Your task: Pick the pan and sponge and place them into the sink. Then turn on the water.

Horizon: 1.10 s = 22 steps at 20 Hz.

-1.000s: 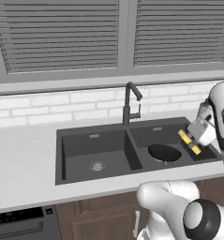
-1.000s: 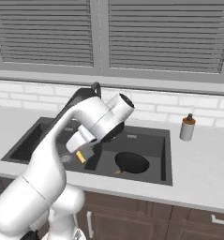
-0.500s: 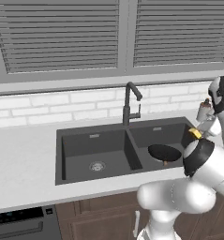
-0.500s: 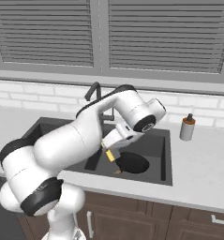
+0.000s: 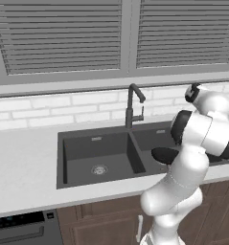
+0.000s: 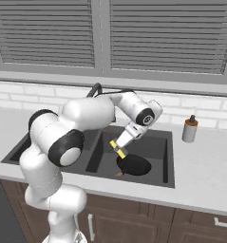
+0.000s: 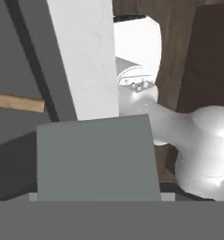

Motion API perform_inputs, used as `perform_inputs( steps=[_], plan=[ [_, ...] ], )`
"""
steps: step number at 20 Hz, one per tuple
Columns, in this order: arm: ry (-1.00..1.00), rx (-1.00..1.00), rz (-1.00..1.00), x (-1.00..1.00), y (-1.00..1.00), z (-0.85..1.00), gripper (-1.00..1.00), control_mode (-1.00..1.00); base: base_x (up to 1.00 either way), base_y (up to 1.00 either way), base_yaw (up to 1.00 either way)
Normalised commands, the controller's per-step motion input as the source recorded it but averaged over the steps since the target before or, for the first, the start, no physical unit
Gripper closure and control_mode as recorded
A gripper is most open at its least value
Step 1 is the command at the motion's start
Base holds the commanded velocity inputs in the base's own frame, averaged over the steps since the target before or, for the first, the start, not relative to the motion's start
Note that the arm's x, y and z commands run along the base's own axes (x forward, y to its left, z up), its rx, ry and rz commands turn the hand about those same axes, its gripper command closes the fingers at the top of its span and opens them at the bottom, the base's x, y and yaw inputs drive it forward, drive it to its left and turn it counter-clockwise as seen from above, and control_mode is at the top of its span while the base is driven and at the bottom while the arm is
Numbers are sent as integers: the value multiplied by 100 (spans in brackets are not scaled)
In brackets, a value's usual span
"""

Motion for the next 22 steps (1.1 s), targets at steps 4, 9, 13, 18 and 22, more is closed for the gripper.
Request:
perform_inputs(
  steps=[4,9,13,18,22],
  plan=[
    [-12,0,31,52,-31,-47,100,-100,0,0,0],
    [-24,2,27,14,-54,-48,100,-100,0,0,0],
    [-34,4,17,2,-34,-45,100,-100,0,0,0],
    [-55,1,15,0,-3,-47,100,-100,0,0,0],
    [-60,0,10,0,0,-35,100,-100,0,0,0]
  ],
)
